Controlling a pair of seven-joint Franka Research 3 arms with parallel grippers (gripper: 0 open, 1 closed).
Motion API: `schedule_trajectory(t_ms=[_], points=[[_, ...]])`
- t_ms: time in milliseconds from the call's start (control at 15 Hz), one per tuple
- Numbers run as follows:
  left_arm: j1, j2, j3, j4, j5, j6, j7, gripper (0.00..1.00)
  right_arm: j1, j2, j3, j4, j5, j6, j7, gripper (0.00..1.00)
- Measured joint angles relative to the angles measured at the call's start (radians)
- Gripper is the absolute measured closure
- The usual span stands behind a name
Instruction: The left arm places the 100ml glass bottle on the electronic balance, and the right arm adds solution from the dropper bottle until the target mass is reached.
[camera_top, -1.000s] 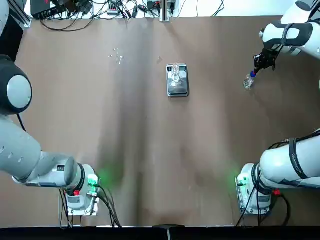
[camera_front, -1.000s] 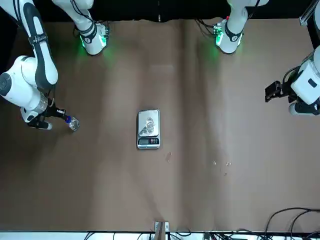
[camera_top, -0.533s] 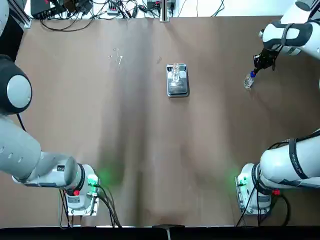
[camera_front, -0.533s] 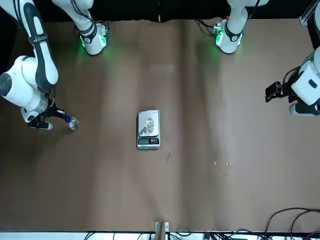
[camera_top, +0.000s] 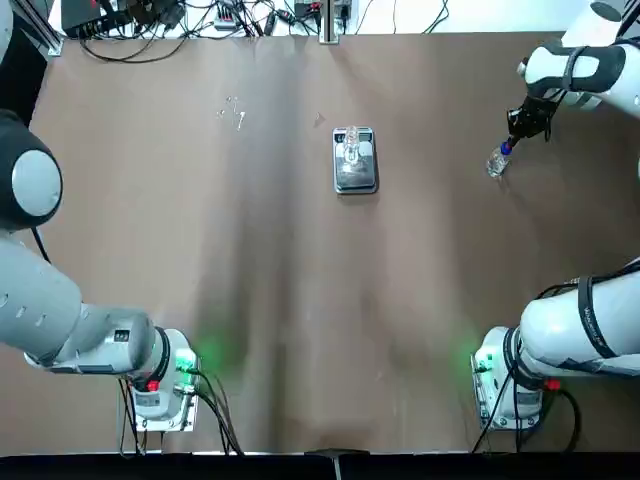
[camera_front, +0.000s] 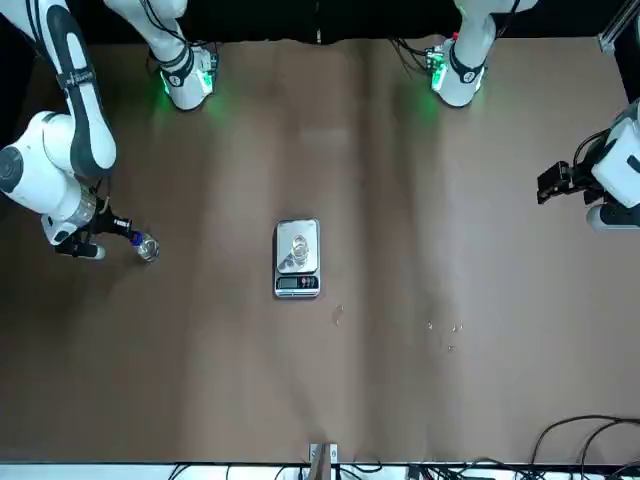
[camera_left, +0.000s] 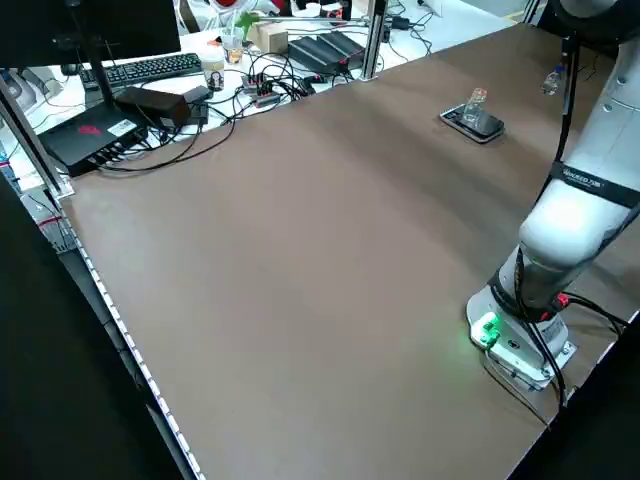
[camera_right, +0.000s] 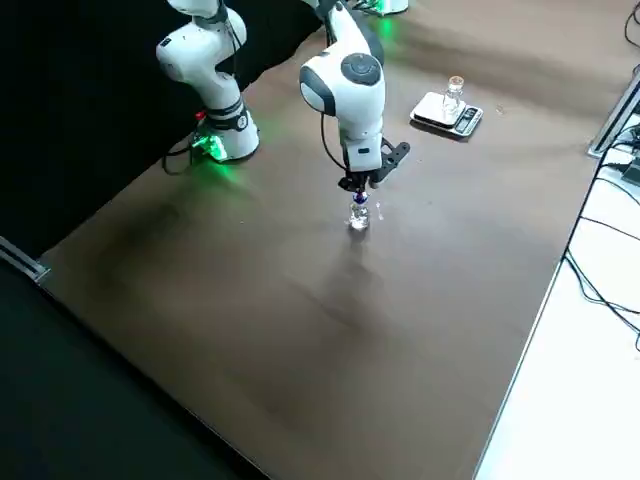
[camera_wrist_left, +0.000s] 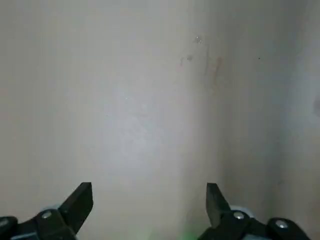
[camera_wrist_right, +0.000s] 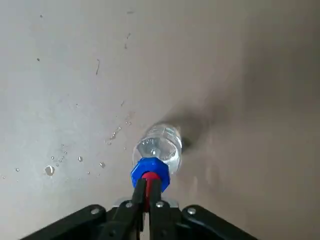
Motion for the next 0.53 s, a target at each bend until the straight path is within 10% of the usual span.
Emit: schedule_trajectory(t_ms=[533], points=[[0.003,0.000,-0.001,0.000,0.000,0.000,0.000,0.00,0.000,0.000,0.000,0.017,0.000,-0.038,0.000,0.91]])
